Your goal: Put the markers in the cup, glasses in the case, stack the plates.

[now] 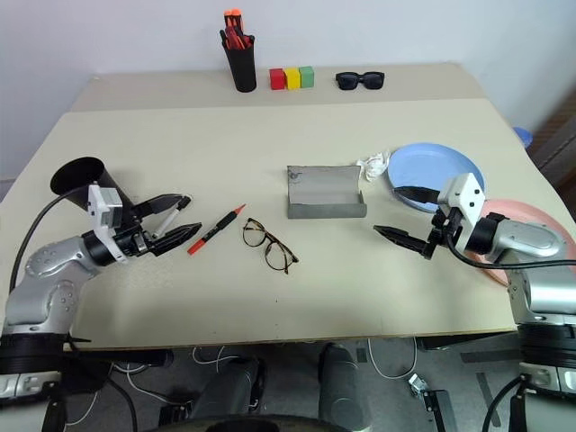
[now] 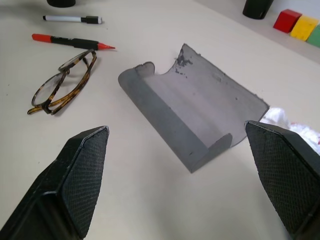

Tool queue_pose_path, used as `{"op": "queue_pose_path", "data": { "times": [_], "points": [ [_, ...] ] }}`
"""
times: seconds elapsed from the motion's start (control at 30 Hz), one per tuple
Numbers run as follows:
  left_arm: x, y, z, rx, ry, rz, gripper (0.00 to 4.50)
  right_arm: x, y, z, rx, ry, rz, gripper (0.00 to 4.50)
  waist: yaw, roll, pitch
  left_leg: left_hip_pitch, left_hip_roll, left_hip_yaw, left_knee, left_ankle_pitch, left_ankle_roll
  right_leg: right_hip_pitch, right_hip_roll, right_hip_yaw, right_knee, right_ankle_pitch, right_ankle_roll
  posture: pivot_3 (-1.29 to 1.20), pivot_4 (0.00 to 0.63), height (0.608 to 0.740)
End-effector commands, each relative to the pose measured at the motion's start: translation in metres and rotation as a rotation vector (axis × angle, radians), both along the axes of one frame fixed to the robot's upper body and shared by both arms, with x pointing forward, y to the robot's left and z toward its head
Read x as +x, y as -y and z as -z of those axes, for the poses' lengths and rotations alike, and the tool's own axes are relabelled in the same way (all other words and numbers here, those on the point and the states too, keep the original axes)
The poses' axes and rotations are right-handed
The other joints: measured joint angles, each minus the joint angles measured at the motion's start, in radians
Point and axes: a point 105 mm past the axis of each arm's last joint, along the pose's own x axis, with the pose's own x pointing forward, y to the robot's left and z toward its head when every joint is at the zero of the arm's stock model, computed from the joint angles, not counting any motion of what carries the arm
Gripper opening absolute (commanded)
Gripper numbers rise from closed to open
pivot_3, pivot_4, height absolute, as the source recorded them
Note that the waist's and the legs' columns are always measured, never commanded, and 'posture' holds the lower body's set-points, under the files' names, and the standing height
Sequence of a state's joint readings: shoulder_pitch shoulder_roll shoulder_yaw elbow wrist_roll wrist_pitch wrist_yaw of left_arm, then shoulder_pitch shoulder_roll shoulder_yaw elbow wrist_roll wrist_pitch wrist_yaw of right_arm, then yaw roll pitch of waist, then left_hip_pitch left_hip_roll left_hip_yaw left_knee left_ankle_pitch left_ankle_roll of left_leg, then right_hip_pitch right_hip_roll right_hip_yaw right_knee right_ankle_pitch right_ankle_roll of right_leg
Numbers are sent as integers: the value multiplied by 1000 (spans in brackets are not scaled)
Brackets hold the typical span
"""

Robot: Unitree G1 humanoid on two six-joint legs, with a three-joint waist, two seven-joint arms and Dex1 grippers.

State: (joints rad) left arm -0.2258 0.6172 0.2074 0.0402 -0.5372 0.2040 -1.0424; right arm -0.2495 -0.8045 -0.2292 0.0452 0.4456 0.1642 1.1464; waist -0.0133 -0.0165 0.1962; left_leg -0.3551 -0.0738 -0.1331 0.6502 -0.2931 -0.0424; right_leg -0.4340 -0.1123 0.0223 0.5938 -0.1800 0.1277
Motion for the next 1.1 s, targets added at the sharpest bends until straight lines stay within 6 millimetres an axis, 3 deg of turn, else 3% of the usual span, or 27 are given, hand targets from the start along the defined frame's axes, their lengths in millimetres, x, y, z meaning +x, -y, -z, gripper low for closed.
{"op": "queue_pose_path", "data": {
  "times": [0.03, 0.23, 0.6, 0.9, 1.1],
  "points": [
    [1, 7, -3, 8, 32, 28, 4500, -1, -3, -17, -12, 66, -14, 4445, 1, 0, 0, 0, 0, 0, 0, 0, 0, 0, 0, 0, 0, 0, 0, 0, 150, 740],
    [-1, 5, -10, 9, 36, 43, 4500, -1, -9, -23, 0, 99, -13, 4445, 1, 0, 0, 0, 0, 0, 0, 0, 0, 0, 0, 0, 0, 0, 0, 0, 150, 740],
    [-16, -37, -6, 18, -48, -147, 4500, -1, -57, -27, 64, 142, -106, 4445, 2, 0, 0, 0, 1, 0, 0, 0, 0, 0, 0, 0, 0, 0, 0, 0, 150, 740],
    [14, -26, -9, 0, -46, -335, 4500, -1, -66, -24, 79, 164, -117, 4445, 3, 0, 0, 0, 0, -1, 0, 0, 0, 1, 0, 0, 0, 0, 0, 0, 150, 740],
    [37, -43, -5, 66, -127, -530, 4500, 3, -72, -22, 112, 189, -105, 4445, 0, 0, 0, 0, 0, -1, 0, 0, 0, 0, 0, 0, 0, 0, 0, 0, 150, 740]
  ]
}}
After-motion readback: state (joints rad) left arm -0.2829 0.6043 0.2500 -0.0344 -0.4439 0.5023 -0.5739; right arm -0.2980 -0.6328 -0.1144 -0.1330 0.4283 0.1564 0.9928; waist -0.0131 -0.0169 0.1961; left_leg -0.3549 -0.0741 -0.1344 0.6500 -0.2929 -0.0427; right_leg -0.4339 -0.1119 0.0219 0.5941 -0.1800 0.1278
